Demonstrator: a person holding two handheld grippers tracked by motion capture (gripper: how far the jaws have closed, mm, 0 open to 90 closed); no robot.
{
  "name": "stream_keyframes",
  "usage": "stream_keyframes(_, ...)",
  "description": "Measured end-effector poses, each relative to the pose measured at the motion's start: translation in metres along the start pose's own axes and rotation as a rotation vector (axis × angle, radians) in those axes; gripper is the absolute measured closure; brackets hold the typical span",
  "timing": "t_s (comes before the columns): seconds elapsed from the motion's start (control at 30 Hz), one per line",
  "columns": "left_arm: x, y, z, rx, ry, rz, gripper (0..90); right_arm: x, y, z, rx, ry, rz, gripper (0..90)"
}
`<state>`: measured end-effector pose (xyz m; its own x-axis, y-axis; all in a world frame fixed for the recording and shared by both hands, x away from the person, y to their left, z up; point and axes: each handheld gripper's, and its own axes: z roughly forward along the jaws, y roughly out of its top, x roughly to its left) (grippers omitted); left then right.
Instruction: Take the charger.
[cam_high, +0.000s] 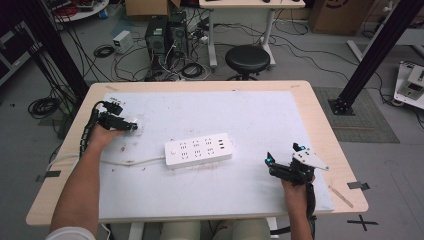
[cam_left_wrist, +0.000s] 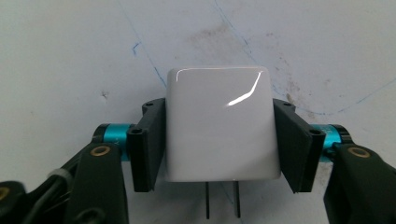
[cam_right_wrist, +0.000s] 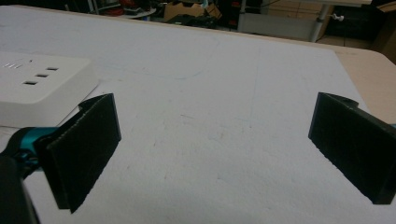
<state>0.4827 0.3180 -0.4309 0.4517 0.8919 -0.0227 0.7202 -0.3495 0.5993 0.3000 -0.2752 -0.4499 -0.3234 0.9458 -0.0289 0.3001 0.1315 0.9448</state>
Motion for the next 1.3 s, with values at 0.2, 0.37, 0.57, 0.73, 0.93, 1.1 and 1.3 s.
stream_keyframes(0.2,-0.001,-0.001,-0.002,-0.002,0.018,0.011,42.4,0.0,0.0,0.0,-0.001,0.0,0.0,2.1)
stream_keyframes(0.37,-0.003,0.001,-0.012,-0.045,0.027,0.026,42.5,0.0,0.0,0.0,-0.001,0.0,-0.005,2.1)
stream_keyframes(0.57,-0.011,0.007,-0.032,-0.131,0.019,0.055,42.5,0.0,0.0,0.0,0.002,0.003,-0.003,2.1)
stream_keyframes(0.73,-0.02,0.008,-0.048,-0.193,-0.004,0.094,42.5,0.0,0.0,0.001,0.004,0.004,-0.004,2.1)
stream_keyframes(0.93,-0.034,0.008,-0.064,-0.251,-0.022,0.121,42.5,-0.001,0.0,0.001,0.006,0.016,-0.007,2.1)
stream_keyframes(1.1,-0.046,0.004,-0.076,-0.288,-0.027,0.139,42.5,-0.001,0.001,0.001,0.011,0.026,-0.009,2.1)
stream_keyframes(1.3,-0.064,-0.004,-0.09,-0.336,-0.025,0.162,42.5,-0.001,0.001,0.001,0.012,0.039,-0.009,2.1)
